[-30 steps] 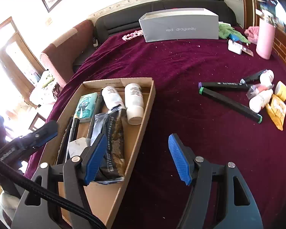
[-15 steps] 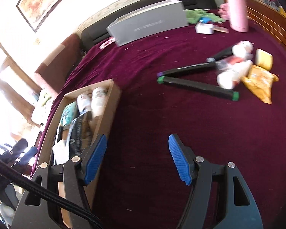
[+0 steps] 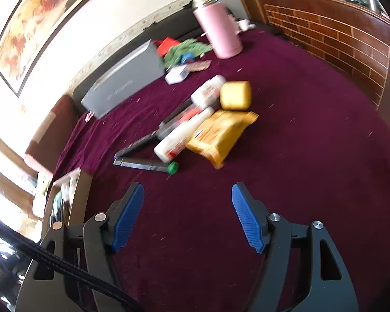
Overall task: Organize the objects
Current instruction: 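Move both open tools away from the tray toward the loose items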
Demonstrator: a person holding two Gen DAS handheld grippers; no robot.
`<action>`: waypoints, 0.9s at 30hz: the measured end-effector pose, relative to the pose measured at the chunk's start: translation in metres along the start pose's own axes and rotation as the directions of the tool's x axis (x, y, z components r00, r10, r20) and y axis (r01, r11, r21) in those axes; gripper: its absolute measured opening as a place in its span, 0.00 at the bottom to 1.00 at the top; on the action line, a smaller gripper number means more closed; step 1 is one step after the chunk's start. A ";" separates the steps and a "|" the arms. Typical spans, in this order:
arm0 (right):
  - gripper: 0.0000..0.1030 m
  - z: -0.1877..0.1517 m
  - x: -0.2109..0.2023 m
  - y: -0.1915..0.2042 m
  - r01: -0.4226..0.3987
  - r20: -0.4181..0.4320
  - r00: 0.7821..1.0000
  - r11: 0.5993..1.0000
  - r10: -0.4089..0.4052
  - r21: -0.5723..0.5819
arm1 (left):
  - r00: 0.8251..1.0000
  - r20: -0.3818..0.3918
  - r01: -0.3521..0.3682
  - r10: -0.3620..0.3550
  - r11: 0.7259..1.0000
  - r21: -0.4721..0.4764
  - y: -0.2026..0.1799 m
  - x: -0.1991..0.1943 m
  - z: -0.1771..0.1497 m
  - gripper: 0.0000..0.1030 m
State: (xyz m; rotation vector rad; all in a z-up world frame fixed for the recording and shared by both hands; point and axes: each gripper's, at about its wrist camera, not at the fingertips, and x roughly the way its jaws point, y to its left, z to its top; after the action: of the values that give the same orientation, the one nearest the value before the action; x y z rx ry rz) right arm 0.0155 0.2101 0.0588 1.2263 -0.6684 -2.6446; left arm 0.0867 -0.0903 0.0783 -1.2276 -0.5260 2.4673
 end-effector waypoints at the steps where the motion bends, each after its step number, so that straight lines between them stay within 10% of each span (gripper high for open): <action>1: 0.71 0.005 -0.003 -0.005 0.002 0.010 1.000 1.000 -0.002 0.006 | 1.000 -0.013 0.002 -0.002 1.000 0.007 -0.004 0.004 -0.002 0.53; 18: 0.76 0.086 0.082 -0.049 -0.104 -0.038 0.993 0.984 0.110 0.143 | 0.992 -0.103 -0.068 0.070 0.997 0.024 -0.012 0.033 -0.010 0.53; 21: 0.78 0.075 0.093 -0.039 -0.253 -0.114 0.957 0.960 0.267 0.118 | 0.990 -0.114 -0.077 0.078 0.997 0.013 -0.007 0.039 -0.007 0.53; 24: 0.78 0.063 0.090 -0.020 -0.439 -0.190 0.876 0.896 0.443 0.065 | 0.989 -0.112 -0.094 0.095 0.995 0.012 -0.009 0.045 0.003 0.53; 27: 0.78 0.056 0.081 -0.021 -0.465 -0.160 0.868 0.882 0.470 0.070 | 0.988 -0.079 -0.133 0.136 0.990 0.035 -0.018 0.055 0.022 0.53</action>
State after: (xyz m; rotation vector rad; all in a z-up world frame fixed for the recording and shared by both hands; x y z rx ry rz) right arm -0.0790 0.2218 0.0251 1.1113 -0.8511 -2.1111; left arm 0.0399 -0.0533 0.0611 -1.3866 -0.3954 2.5122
